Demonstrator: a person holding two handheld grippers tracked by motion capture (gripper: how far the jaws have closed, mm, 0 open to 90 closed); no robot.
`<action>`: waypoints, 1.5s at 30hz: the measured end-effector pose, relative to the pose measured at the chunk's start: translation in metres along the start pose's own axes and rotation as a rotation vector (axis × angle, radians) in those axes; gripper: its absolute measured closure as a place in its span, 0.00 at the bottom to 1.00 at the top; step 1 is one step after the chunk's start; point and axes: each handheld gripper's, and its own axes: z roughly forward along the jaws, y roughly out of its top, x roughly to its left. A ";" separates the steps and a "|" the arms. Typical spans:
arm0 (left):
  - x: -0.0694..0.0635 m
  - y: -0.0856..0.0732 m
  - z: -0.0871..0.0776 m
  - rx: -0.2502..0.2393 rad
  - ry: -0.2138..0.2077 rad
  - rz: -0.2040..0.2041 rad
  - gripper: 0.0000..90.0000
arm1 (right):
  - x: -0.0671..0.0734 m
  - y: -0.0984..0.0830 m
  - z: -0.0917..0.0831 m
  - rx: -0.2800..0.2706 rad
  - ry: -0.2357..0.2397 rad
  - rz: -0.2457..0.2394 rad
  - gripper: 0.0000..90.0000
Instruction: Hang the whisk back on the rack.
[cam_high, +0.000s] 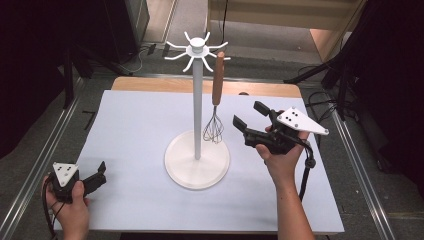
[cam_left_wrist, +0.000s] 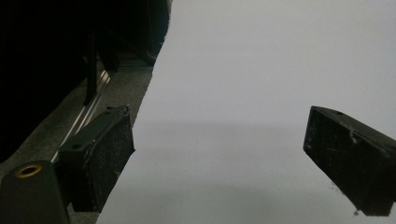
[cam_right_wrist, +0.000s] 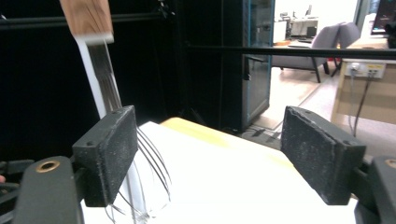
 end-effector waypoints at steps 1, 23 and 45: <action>0.000 0.000 0.000 0.001 -0.001 0.001 0.10 | -0.001 -0.006 -0.002 0.007 -0.012 -0.002 0.20; -0.001 0.000 0.000 0.000 0.006 0.008 0.10 | -0.029 -0.082 -0.046 0.089 -0.230 0.043 0.17; -0.003 0.000 0.000 0.001 0.009 0.021 0.10 | -0.079 -0.129 -0.121 0.167 -0.432 0.115 0.17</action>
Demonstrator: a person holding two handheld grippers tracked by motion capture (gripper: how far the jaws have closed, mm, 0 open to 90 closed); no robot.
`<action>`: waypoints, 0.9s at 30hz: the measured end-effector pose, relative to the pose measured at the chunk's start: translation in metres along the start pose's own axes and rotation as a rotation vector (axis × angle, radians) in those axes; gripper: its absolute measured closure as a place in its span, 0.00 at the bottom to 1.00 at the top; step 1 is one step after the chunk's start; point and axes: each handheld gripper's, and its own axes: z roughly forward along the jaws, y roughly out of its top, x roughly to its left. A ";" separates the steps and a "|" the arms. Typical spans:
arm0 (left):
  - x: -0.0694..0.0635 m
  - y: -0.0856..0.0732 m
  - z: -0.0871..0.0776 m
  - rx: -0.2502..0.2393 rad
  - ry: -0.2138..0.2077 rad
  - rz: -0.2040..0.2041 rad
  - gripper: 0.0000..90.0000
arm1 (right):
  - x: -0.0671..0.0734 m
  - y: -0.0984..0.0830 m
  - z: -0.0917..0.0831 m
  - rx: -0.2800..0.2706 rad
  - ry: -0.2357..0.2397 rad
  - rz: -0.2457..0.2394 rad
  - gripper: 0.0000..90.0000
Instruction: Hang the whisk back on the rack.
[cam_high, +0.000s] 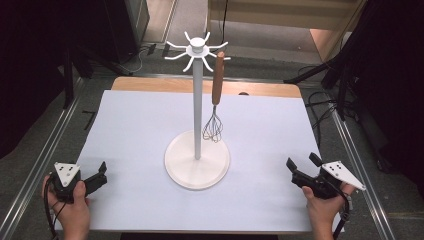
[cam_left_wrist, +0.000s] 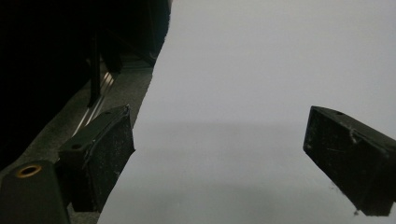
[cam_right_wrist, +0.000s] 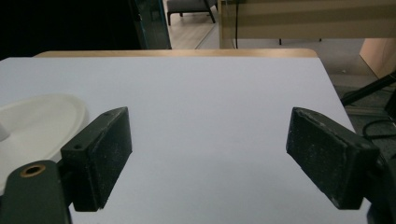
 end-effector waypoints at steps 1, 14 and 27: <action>0.000 0.000 0.000 -0.001 -0.001 0.000 0.10 | -0.004 -0.002 -0.002 0.000 -0.010 0.003 0.17; 0.001 0.000 -0.001 -0.010 -0.012 -0.002 0.10 | -0.056 -0.025 -0.030 0.054 -0.111 0.009 0.18; 0.005 0.000 -0.001 -0.010 -0.049 -0.034 0.10 | -0.072 -0.041 -0.041 0.060 -0.141 0.057 0.16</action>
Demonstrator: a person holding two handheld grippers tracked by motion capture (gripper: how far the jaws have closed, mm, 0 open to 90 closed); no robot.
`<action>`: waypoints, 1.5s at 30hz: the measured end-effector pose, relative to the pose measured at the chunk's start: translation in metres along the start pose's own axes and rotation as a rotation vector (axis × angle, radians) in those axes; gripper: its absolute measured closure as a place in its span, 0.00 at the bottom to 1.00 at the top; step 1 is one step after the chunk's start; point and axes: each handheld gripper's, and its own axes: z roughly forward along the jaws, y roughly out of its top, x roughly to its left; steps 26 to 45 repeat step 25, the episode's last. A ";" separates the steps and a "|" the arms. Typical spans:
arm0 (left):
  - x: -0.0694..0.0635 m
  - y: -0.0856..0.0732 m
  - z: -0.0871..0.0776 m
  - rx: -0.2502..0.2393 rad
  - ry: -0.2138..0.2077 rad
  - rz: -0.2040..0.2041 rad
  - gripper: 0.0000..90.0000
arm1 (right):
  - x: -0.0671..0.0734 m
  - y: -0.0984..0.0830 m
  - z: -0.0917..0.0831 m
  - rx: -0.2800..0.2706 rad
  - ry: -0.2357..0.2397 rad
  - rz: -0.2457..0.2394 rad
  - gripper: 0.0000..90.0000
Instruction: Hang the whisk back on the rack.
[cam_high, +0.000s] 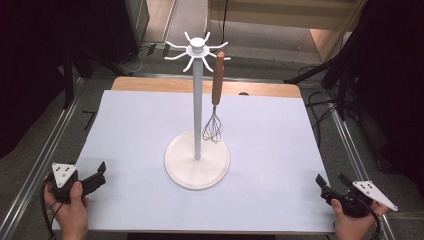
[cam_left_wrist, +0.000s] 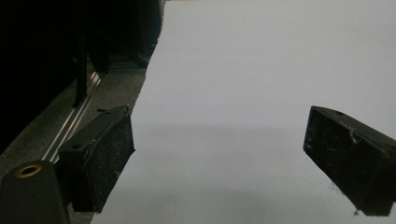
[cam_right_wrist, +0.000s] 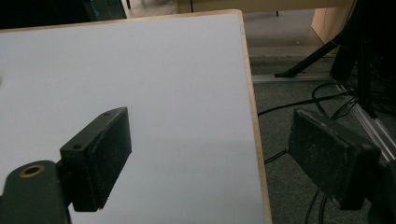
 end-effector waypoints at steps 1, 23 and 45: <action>0.000 0.000 0.000 0.002 0.002 0.002 0.10 | 0.000 0.000 0.000 0.000 0.007 -0.003 0.16; 0.000 -0.003 -0.005 -0.052 0.028 -0.017 0.11 | 0.017 -0.003 0.002 0.022 -0.143 -0.094 0.18; -0.001 -0.003 -0.005 -0.059 0.024 0.002 0.11 | 0.017 -0.003 0.002 0.017 -0.150 -0.101 0.18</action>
